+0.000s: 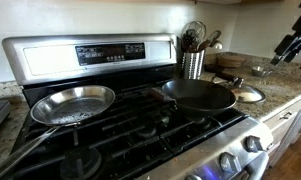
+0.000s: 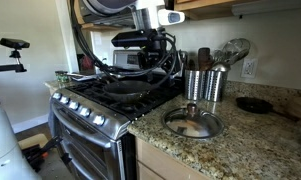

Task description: Put the silver lid on the pan

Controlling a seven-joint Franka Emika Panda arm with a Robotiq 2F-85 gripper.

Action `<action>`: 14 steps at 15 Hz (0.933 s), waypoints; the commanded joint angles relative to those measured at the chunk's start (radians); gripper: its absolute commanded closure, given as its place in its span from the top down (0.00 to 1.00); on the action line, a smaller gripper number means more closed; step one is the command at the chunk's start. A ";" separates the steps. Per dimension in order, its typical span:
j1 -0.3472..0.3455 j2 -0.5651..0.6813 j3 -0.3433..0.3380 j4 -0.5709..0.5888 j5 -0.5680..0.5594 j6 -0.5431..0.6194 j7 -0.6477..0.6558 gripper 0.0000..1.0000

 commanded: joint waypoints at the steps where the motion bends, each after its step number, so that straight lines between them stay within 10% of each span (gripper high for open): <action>1: -0.028 0.086 0.009 0.046 0.021 0.062 0.044 1.00; 14: -0.054 0.336 0.023 0.155 0.059 0.184 0.099 1.00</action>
